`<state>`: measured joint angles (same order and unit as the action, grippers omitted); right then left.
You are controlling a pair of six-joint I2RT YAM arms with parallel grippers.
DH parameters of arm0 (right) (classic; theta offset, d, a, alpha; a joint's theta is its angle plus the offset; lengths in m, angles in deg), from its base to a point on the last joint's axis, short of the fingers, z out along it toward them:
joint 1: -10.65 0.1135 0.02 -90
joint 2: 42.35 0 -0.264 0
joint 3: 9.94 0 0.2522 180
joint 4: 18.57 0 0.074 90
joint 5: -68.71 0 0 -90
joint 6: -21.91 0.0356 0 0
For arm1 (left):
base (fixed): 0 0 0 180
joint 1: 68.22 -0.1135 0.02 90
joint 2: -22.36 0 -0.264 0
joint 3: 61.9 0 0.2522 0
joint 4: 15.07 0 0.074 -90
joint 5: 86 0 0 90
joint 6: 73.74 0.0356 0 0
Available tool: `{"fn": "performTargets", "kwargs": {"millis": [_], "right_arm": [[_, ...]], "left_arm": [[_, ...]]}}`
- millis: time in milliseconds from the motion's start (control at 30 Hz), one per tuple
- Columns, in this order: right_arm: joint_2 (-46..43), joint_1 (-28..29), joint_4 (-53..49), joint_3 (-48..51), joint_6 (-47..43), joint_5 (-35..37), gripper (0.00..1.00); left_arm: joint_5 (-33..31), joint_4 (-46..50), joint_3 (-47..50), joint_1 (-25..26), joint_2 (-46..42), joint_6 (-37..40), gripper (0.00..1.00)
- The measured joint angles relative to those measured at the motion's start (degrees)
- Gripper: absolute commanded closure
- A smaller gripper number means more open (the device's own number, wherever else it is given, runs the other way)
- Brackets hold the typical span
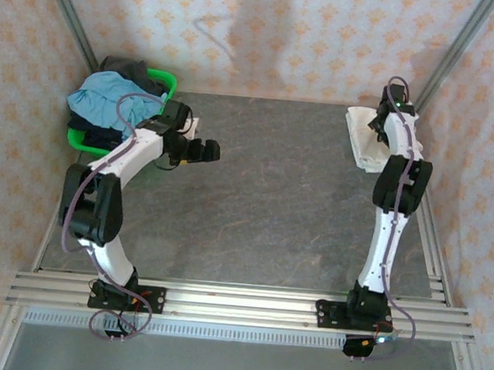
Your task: Fold and stack the t-shirts
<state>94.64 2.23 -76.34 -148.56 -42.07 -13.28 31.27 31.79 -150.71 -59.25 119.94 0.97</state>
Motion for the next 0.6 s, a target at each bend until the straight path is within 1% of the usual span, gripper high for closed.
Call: {"fn": "performTargets", "kwargs": {"millis": [67,167,233,333,400,500,600], "right_arm": [[-7.7,0.0,6.6,11.0,-1.3,-0.4,0.0],[-18.1,0.1,17.9,26.5,-3.9,-1.9,0.01],[-24.1,0.4,25.4,36.2,-5.7,-2.6,0.01],[-34.2,2.1,37.5,53.1,-10.1,-2.6,0.01],[-41.9,5.0,43.5,64.2,-13.6,-1.7,0.01],[-51.3,9.0,47.8,74.8,-16.5,-1.5,0.01],[-56.8,9.1,53.6,82.4,-17.1,-0.2,0.0]], "left_arm": [[-1.1,-1.4,1.5,-0.3,-2.8,-0.5,0.0],[-3.5,-4.3,4.4,-0.9,-7.0,-1.7,0.0],[-6.3,-6.3,6.8,-1.2,-10.0,-2.5,0.0],[-13.6,-11.8,12.7,-1.2,-16.2,-3.0,0.0],[-18.8,-17.5,18.4,-1.2,-21.1,-2.1,0.0],[-26.3,-25.9,26.2,-1.3,-25.6,1.7,0.0],[-31.0,-34.3,31.8,-1.6,-24.8,6.8,0.0]]}}
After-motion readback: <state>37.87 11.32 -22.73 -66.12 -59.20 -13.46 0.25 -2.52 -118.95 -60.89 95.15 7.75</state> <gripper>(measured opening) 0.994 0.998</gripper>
